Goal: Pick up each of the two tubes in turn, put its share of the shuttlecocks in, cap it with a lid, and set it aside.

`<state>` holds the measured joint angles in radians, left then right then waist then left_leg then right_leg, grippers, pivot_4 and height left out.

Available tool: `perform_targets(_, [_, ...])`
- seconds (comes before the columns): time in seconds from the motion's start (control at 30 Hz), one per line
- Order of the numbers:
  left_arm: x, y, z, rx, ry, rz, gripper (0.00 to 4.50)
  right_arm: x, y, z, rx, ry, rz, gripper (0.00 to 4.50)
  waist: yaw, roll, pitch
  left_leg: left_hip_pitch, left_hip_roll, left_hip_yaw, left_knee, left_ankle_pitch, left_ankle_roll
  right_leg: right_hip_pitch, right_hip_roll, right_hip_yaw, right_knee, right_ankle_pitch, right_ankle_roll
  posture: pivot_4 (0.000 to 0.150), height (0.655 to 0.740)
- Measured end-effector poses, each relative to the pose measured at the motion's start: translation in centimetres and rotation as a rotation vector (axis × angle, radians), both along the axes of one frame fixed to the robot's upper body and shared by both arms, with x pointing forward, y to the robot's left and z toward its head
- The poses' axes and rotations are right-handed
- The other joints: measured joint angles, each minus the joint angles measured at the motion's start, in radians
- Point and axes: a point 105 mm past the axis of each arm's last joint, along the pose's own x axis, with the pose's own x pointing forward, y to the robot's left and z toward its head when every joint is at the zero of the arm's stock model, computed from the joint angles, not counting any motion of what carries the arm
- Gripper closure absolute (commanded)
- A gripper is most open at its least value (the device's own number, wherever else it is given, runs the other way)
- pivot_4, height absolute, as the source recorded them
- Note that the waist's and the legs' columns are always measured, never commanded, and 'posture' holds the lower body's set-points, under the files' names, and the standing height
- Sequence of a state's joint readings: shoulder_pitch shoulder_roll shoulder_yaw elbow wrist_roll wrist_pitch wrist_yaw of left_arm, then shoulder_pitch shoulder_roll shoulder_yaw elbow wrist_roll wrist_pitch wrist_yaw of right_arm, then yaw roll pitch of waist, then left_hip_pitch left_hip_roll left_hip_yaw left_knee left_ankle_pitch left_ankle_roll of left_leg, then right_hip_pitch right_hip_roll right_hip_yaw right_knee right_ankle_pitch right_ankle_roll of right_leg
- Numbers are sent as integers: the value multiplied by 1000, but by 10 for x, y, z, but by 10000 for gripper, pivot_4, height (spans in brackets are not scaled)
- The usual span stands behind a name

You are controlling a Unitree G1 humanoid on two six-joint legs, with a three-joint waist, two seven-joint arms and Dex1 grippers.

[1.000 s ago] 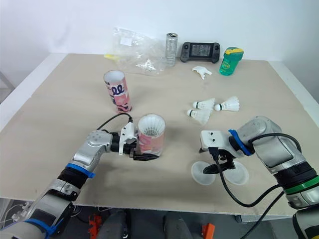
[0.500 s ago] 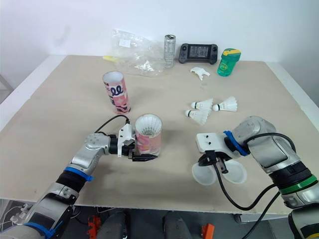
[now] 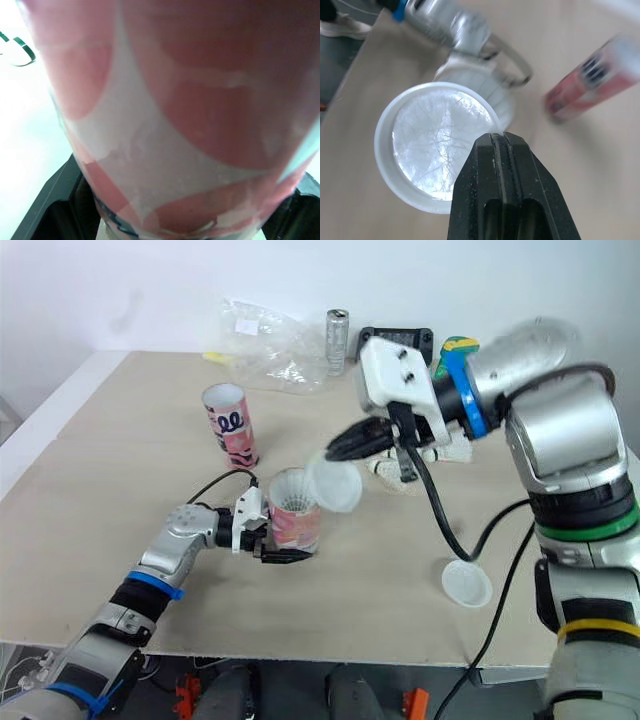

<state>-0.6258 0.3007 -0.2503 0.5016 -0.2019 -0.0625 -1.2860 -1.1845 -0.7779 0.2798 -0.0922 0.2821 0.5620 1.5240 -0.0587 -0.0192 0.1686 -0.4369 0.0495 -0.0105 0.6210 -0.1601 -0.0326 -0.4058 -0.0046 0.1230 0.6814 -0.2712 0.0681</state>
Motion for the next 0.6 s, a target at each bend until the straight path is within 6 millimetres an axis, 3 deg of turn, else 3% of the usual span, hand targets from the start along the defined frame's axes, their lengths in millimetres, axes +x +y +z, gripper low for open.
perform_targets(0.2, [-1, -2, 1, 13, 2, -24, 8426, 12, 32, -15, -69, -30, 86, 44509, 1, 0, 0, -1, 0, -1, 0, 0, 0, 0, 0, 0, 0, -1, 1, 1500, 7394])
perform_targets(0.6, [-4, 2, 1, 28, -1, -22, 8426, 25, 33, -14, -133, -118, 109, 44509, 1, 0, 0, -1, 2, -3, -3, 0, 0, 0, 4, 0, 0, -3, -2, 1500, 7394])
